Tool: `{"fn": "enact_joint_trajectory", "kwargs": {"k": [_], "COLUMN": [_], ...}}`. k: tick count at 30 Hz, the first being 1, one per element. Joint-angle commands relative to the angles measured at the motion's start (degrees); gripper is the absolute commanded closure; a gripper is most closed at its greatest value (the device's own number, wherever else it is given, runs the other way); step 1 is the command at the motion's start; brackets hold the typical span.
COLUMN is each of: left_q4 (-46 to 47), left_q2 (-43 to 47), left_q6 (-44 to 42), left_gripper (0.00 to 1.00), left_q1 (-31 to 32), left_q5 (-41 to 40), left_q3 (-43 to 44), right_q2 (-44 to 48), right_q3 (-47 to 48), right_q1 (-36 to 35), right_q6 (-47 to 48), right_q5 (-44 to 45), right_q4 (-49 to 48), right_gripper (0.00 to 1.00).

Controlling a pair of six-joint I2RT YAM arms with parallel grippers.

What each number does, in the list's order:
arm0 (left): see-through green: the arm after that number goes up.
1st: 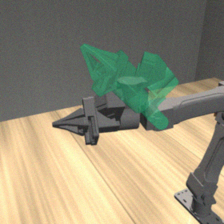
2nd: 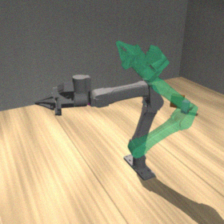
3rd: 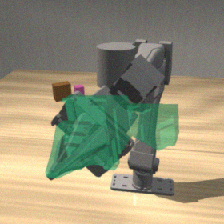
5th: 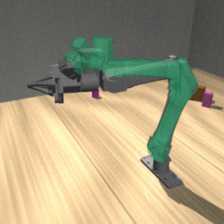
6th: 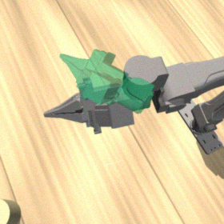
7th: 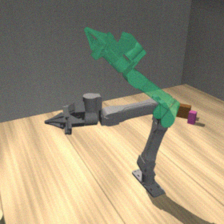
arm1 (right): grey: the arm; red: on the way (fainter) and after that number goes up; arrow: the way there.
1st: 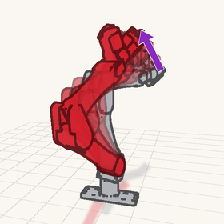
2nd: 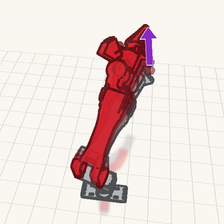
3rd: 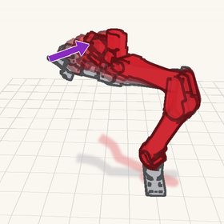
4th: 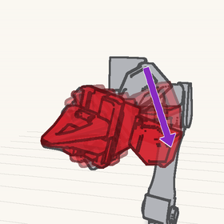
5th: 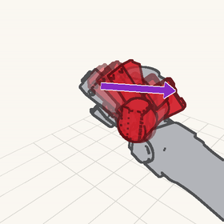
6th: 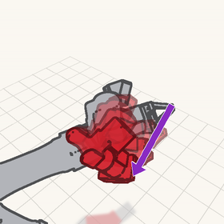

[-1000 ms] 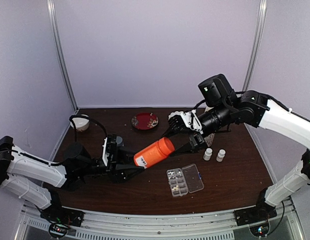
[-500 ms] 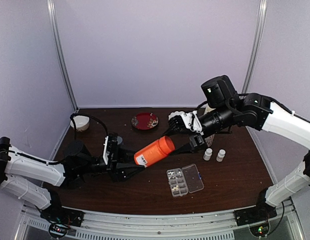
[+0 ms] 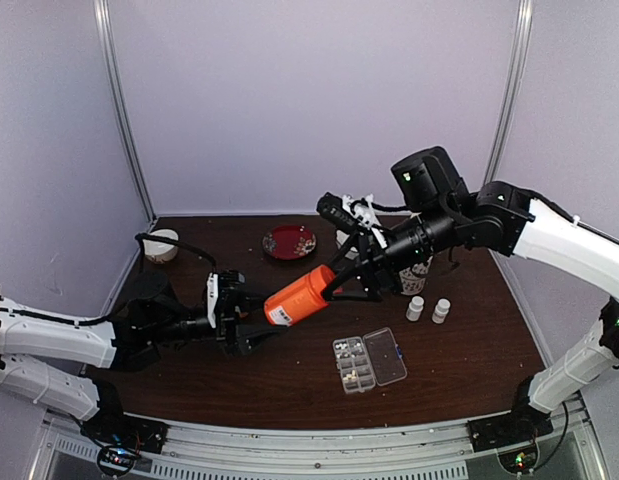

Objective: Sort the pills into containers
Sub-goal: Screw the lid of the pill bottle onto the pill bottle.

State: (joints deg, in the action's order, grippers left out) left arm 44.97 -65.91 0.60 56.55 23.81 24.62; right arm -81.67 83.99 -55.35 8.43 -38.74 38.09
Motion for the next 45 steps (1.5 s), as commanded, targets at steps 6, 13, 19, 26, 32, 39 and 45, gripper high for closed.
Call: {"fn": "enact_joint_trajectory", "kwargs": {"k": [6,13,19,26,32,39,45], "left_q4": [3.97,5.08,7.05,9.59,10.06,9.92,9.09], "left_q2": [1.31,0.64,-0.43,-1.22,-0.58,0.05,0.47], "left_q6": [-8.12,-8.2,-8.53,-8.33,-8.24,-7.73,-7.36], "left_gripper": [1.0,1.0,1.0,1.0,1.0,1.0,1.0], "left_q1": [-0.07,-0.09,-0.05,-0.06,-0.04,-0.09,-0.05], "left_q5": [-4.01,-7.38,-8.59,-8.25,-8.19,-8.03,-8.06], "left_q3": [4.62,4.81,3.87,2.61,0.78,0.08,0.23], "right_q2": [-6.44,-3.48,-2.14,-0.85,-0.3,1.38,5.13], "right_q3": [5.11,-1.61,-3.89,-3.01,-0.03,3.95,3.55], "right_q1": [-1.42,-1.35,-1.34,-1.1,-0.46,-0.29,-0.31], "right_q6": [-19.44,-36.45,-47.13,-46.88,-42.53,-34.54,-21.43], "right_q5": [-3.6,1.81,2.23,3.79,6.67,10.72,11.12], "right_q4": [8.49,1.52,-2.41,-1.32,3.2,7.51,8.81], "right_gripper": [0.76,0.75,0.74,0.51,0.13,0.0,0.0]}}
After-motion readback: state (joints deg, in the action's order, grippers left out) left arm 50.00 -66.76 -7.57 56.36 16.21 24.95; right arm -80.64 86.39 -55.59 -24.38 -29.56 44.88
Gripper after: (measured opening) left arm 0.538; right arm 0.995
